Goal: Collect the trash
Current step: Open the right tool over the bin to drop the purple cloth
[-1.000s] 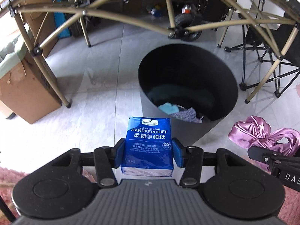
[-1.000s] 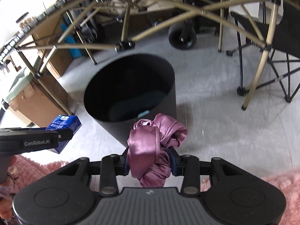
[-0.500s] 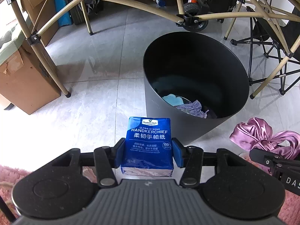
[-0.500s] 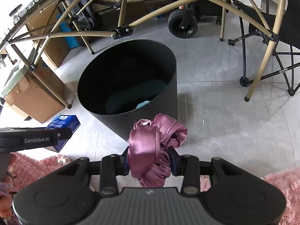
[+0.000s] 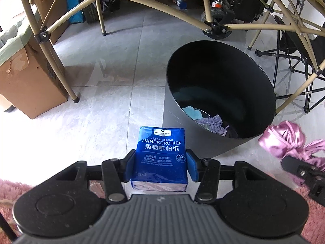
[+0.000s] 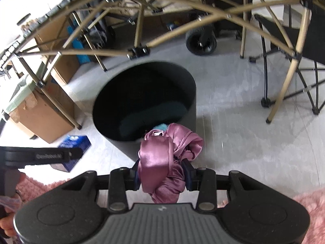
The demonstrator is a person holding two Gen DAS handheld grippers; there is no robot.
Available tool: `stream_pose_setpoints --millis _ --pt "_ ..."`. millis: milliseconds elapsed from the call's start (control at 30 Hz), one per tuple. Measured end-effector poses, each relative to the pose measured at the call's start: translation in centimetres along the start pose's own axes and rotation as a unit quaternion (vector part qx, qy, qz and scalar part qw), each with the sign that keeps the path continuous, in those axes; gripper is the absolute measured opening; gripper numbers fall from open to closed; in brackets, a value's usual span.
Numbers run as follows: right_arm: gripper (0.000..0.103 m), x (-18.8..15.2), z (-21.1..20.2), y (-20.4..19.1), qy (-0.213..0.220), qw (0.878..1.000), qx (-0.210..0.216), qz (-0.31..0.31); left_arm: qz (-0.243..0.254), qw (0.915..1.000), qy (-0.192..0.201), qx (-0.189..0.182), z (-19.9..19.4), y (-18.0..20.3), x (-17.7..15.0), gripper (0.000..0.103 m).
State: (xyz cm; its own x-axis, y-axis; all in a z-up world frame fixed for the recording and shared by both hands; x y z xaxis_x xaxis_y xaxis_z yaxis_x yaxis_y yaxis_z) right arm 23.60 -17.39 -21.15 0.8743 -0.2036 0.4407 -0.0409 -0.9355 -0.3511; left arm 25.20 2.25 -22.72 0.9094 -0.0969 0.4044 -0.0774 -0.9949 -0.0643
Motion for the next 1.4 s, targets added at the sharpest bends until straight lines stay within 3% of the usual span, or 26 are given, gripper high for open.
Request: stream_pose_setpoints --millis 267,1033,1133,1200,1267,1400 --pt "0.038 2.2 0.6 -2.0 0.016 1.000 0.007 -0.023 -0.019 0.9998 -0.006 0.000 0.6 -1.6 0.1 0.052" --pt "0.040 6.3 7.3 -6.5 -0.001 0.999 0.012 -0.034 -0.075 0.9971 -0.003 -0.014 1.4 -5.5 0.4 0.052" --pt "0.055 6.5 7.8 -6.7 0.001 0.999 0.011 -0.037 -0.077 0.9969 -0.004 -0.017 1.5 -5.7 0.3 0.052" --pt "0.093 6.6 7.9 -6.9 0.003 0.999 0.010 -0.039 -0.078 0.9968 -0.006 -0.018 1.5 -5.8 0.3 0.052" --pt "0.100 6.7 7.8 -6.8 0.009 0.999 0.004 -0.044 -0.077 0.9968 -0.006 -0.018 1.6 -5.7 0.3 0.052" --pt "0.103 6.7 8.1 -6.2 0.004 0.999 -0.004 -0.041 -0.075 0.9970 -0.006 -0.018 1.6 -5.6 0.3 0.052"
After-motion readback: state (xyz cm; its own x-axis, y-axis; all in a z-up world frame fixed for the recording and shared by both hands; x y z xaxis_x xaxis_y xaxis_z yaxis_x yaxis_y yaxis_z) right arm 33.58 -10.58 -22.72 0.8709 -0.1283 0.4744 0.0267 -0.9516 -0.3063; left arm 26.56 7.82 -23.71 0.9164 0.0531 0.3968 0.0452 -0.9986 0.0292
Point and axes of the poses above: each gripper's, at about its wrist camera, not at the fingertips, and z roughly the way its jaws point, y to its right, x to its top, the point moved 6 cm from there along z, roughly the way its jaws point, and after that the axes turned 15 degrees about z, right-handed, at the moved point
